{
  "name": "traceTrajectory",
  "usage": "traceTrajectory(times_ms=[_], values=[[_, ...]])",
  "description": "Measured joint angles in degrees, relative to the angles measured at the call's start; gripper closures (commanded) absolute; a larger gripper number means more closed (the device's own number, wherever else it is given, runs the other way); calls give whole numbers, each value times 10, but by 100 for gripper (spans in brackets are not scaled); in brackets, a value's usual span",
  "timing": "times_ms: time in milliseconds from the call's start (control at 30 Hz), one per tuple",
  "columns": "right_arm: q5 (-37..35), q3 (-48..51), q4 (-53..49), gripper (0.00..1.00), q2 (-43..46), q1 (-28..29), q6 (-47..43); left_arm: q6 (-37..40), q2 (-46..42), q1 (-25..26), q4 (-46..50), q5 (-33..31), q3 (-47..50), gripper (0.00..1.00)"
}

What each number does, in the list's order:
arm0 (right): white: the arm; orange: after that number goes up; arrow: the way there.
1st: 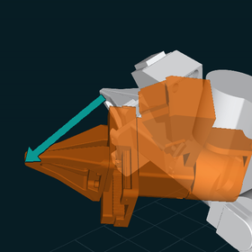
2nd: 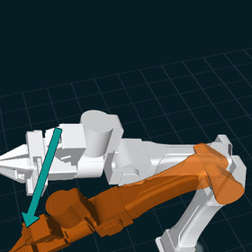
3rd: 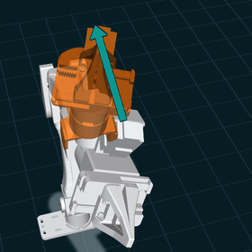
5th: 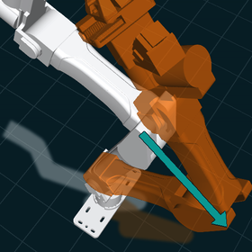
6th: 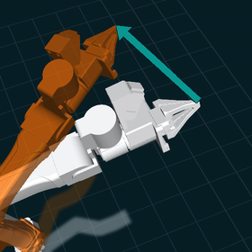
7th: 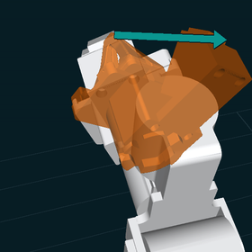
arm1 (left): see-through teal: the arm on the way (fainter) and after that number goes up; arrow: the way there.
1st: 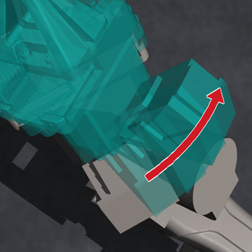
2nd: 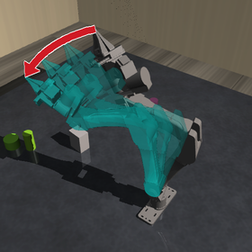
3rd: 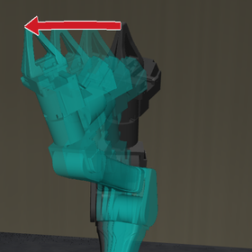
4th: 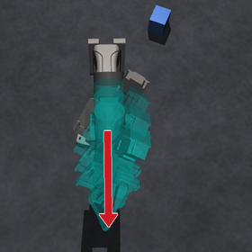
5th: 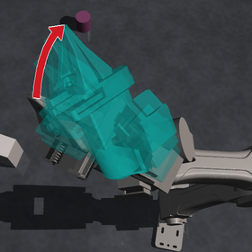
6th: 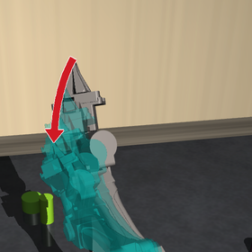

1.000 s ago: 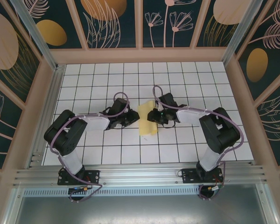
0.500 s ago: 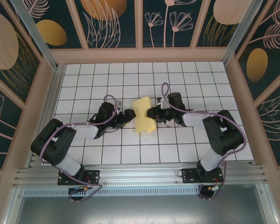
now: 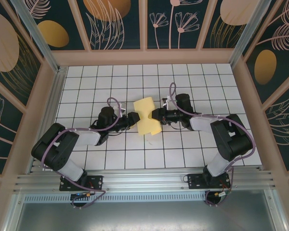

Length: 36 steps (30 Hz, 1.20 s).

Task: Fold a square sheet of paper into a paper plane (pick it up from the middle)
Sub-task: First fold in half a square sheet of paper at the center of the table.

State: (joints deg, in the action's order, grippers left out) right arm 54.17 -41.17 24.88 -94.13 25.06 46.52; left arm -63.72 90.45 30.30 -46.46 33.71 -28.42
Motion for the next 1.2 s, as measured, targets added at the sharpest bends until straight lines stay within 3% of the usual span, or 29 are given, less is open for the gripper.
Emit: traceTrajectory(times_ms=[167,467,867,1200], values=[[4,1,8,70,0,0,6,-7,18,0,-36,8,2,57],[-1,1,5,62,-9,-4,-1,-1,28,0,-44,7,3,100],[-42,13,-17,41,-52,-5,-32,7,86,11,-21,-1,-23,100],[-112,20,-68,33,-49,-4,-43,6,124,49,2,-28,-65,100]])
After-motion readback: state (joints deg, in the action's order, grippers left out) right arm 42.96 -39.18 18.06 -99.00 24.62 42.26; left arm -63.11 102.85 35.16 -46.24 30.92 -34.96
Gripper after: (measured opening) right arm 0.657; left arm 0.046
